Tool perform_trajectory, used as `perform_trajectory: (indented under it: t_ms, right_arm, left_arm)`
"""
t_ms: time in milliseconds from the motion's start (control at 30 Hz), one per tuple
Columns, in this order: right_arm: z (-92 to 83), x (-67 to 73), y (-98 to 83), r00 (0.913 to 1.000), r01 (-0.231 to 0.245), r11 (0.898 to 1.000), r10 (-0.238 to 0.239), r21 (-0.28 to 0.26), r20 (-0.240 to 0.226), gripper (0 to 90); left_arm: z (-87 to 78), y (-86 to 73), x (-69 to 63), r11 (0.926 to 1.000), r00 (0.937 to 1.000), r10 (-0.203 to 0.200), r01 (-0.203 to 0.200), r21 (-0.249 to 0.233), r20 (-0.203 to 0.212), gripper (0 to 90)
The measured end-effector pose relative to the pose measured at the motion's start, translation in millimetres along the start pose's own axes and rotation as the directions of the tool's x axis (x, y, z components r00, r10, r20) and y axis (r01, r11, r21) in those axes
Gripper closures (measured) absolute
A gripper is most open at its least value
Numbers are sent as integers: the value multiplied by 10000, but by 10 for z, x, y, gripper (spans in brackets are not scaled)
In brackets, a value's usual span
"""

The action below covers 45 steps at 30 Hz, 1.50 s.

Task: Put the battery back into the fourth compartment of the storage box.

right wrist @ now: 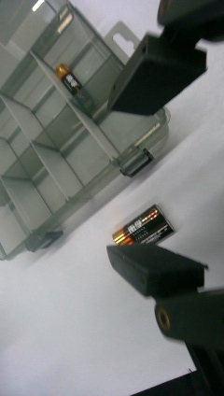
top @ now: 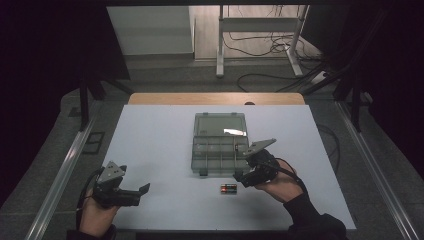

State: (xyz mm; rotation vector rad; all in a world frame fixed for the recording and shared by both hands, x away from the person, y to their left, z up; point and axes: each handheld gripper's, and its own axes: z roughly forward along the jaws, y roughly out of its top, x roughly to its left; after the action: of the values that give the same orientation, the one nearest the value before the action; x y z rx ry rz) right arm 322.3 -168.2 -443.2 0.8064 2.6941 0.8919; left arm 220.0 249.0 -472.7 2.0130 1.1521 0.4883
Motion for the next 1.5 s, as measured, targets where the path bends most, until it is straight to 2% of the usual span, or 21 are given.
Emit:
perform_trajectory:
  t_ms: [200, 367, 600, 1067, 1400, 1500]
  right_arm:
    - [53, 50, 6, 9995, 277, 9993, -272, 258, -164, 373]
    - [153, 118, 12, 9979, 604, 9962, -588, 631, -267, 502]
    - [275, 157, 19, 9957, 829, 9912, -782, 1033, -487, 600]
    - [513, 187, 32, 9901, 1274, 9776, -1154, 1675, -797, 709]
    - [618, 175, 36, 9879, 1454, 9695, -1313, 1973, -827, 728]
    - [639, 178, 40, 9863, 1510, 9689, -1343, 1958, -959, 729]
  left_arm:
    - [1, 0, -2, 10000, 10000, 12, -12, 11, -9, 3]
    - [4, 1, -2, 10000, 10000, 20, -20, 22, -19, 3]
    - [5, 1, -4, 10000, 10000, 36, -36, 40, -23, 3]
    - [8, 1, -5, 10000, 10000, 59, -59, 69, -30, 4]
    - [12, 1, -7, 9999, 10000, 86, -85, 104, -40, 4]
    - [12, 0, -6, 9999, 10000, 80, -80, 102, -43, 5]
